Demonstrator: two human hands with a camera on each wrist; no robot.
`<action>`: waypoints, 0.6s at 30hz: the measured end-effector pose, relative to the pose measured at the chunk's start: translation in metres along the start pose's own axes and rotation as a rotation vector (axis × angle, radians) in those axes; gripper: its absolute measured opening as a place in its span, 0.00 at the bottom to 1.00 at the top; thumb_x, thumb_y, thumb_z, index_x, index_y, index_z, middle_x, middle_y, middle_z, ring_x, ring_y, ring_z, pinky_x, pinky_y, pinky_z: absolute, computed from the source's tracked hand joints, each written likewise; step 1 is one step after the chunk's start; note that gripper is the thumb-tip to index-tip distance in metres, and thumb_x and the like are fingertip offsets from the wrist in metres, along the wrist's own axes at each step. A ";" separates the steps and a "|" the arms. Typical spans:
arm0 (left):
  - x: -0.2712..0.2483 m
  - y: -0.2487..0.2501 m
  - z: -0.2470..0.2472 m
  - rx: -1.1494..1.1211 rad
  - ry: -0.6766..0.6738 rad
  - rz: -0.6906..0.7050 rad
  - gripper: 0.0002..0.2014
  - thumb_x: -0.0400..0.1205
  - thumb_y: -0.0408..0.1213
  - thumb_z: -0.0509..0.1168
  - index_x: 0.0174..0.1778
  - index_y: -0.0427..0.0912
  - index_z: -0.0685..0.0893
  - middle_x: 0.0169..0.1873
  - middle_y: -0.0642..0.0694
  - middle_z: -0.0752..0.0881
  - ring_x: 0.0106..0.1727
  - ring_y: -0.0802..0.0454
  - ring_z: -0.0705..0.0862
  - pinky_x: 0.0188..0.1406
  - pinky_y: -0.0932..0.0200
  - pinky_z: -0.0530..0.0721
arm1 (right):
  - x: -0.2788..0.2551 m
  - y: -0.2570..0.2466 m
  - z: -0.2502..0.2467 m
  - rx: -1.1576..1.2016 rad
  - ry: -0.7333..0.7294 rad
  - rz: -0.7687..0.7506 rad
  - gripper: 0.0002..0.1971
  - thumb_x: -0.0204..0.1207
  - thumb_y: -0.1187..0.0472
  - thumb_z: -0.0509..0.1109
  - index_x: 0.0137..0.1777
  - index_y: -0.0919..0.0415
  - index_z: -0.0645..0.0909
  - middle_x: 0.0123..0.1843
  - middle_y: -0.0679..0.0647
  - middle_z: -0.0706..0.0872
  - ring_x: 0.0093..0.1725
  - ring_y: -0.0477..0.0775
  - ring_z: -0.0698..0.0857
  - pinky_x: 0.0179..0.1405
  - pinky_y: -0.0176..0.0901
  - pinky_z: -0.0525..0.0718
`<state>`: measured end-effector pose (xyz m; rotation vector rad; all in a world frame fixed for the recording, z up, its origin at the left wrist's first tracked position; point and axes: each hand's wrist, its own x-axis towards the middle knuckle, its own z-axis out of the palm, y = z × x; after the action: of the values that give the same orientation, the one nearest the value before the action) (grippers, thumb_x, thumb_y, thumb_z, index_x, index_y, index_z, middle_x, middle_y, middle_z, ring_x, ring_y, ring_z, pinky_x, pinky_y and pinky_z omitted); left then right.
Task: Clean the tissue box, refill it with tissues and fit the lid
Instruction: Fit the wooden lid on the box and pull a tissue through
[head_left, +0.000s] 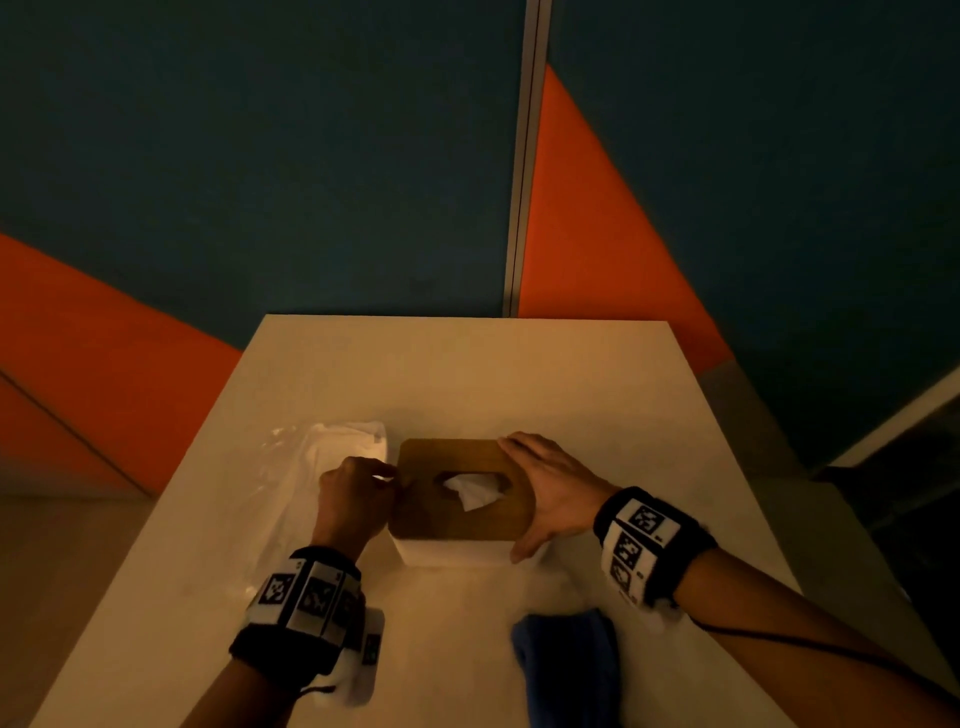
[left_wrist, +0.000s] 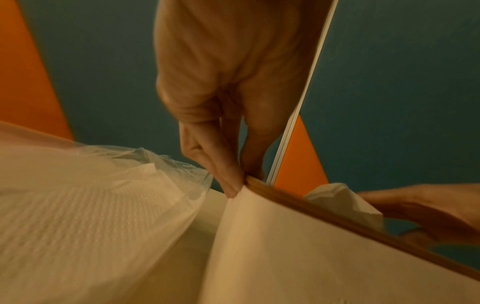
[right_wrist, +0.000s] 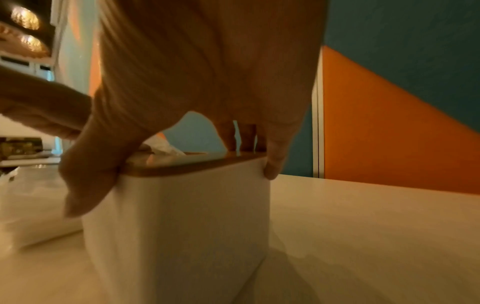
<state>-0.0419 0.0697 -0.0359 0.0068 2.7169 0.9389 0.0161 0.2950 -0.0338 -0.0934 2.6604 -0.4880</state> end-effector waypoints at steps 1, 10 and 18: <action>0.002 0.000 -0.001 0.003 -0.019 -0.005 0.13 0.79 0.41 0.69 0.55 0.40 0.88 0.50 0.38 0.91 0.52 0.43 0.88 0.53 0.62 0.80 | 0.000 -0.001 -0.001 -0.016 0.003 0.003 0.68 0.56 0.44 0.85 0.85 0.56 0.40 0.87 0.52 0.44 0.85 0.55 0.47 0.85 0.48 0.51; -0.007 0.032 0.000 0.433 -0.138 0.633 0.26 0.77 0.35 0.66 0.73 0.49 0.73 0.71 0.41 0.74 0.68 0.38 0.75 0.65 0.45 0.78 | -0.003 -0.011 -0.004 -0.038 0.035 0.032 0.67 0.54 0.47 0.86 0.85 0.60 0.44 0.86 0.55 0.49 0.85 0.58 0.51 0.84 0.47 0.54; -0.012 0.050 0.000 0.498 -0.227 0.816 0.17 0.79 0.44 0.57 0.55 0.48 0.88 0.57 0.42 0.88 0.57 0.40 0.86 0.56 0.51 0.83 | -0.005 -0.014 -0.008 -0.048 0.020 0.037 0.67 0.53 0.48 0.87 0.85 0.60 0.45 0.86 0.55 0.52 0.84 0.58 0.54 0.84 0.47 0.57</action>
<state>-0.0346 0.1081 -0.0028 1.2956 2.6368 0.3372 0.0170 0.2849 -0.0196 -0.0536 2.6888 -0.4152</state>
